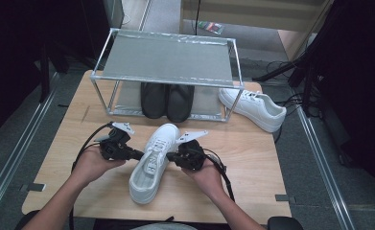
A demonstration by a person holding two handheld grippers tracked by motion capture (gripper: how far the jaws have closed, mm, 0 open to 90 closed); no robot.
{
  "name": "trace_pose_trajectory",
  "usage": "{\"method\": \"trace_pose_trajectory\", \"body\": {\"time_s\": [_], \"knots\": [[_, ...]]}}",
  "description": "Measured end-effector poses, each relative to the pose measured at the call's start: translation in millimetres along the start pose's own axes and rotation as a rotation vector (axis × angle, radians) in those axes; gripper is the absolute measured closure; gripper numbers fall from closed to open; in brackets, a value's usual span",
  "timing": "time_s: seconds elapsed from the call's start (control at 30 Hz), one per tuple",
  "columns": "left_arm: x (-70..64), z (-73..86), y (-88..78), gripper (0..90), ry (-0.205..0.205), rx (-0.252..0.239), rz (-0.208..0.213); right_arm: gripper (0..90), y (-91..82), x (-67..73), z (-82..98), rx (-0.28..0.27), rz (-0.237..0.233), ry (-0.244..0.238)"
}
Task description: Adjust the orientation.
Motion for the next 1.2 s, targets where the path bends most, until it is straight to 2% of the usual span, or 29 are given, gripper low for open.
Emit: {"method": "trace_pose_trajectory", "body": {"time_s": [0.17, 0.57, 0.67, 0.73, 0.83, 0.93, 1.1, 1.2], "knots": [[-4.3, 2.0, 1.0, 90.0, 0.008, 0.006, -0.004, 90.0, 1.6, -1.9, -2.8, 0.0, 0.009, -0.01], [-9.4, 3.4, 4.4, 88.9, 0.008, 0.011, 0.033, 90.0, 2.5, -6.3, -4.4, 0.004, 0.027, -0.007], [-6.1, 3.7, 3.4, 82.1, -0.001, 0.008, 0.034, 89.4, 1.8, -6.8, -4.3, 0.005, 0.03, -0.006], [-1.9, 4.4, 1.6, 77.8, 0.006, -0.004, 0.023, 85.8, 0.0, -8.8, -4.0, 0.006, 0.033, -0.001], [2.6, 3.3, -3.4, 69.7, -0.012, -0.036, 0.02, 81.9, -6.7, -9.6, -8.5, -0.029, 0.025, 0.011], [6.1, 1.4, -10.7, 64.2, -0.008, -0.076, -0.003, 78.3, -15.8, -9.5, -12.6, -0.062, 0.025, 0.005], [14.1, 2.6, -18.8, 52.1, -0.019, -0.103, -0.035, 71.2, -29.0, -7.1, -14.0, -0.095, 0.024, 0.019], [17.6, 3.6, -22.8, 50.7, -0.024, -0.115, -0.042, 68.0, -33.6, -3.0, -13.7, -0.1, 0.028, 0.017]]}}
Point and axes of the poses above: each handheld gripper's, and its own axes: y roughly forward along the jaws, z roughly out of its underside, x roughly to its left, the point moved 8 cm from there along y, roughly forward along the jaws, and after that the axes turned 4 degrees about x, right-handed, at the moved point
